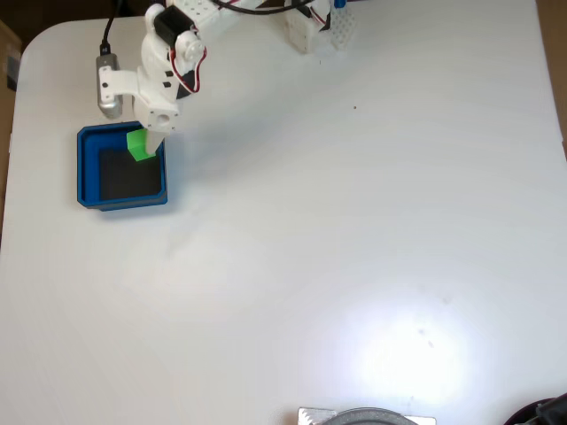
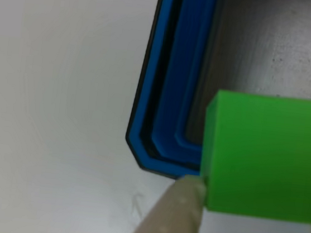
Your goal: Pick up green cube and drop it in the blue box
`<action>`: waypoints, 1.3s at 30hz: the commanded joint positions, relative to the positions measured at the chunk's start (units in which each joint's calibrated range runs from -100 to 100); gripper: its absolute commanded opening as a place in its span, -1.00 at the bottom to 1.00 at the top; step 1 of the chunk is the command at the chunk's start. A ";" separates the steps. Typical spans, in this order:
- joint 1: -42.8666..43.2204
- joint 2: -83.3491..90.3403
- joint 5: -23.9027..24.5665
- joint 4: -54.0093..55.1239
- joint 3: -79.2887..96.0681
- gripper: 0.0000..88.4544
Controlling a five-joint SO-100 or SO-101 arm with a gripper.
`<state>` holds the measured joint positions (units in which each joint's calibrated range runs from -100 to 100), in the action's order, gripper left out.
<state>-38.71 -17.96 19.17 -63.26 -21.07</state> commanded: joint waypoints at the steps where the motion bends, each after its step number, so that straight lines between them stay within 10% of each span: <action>1: -1.52 -2.27 0.15 3.37 -4.42 -0.86; 39: -3.65 -8.29 0.15 11.53 -3.88 -0.71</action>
<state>-41.91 -27.57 19.37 -52.59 -21.43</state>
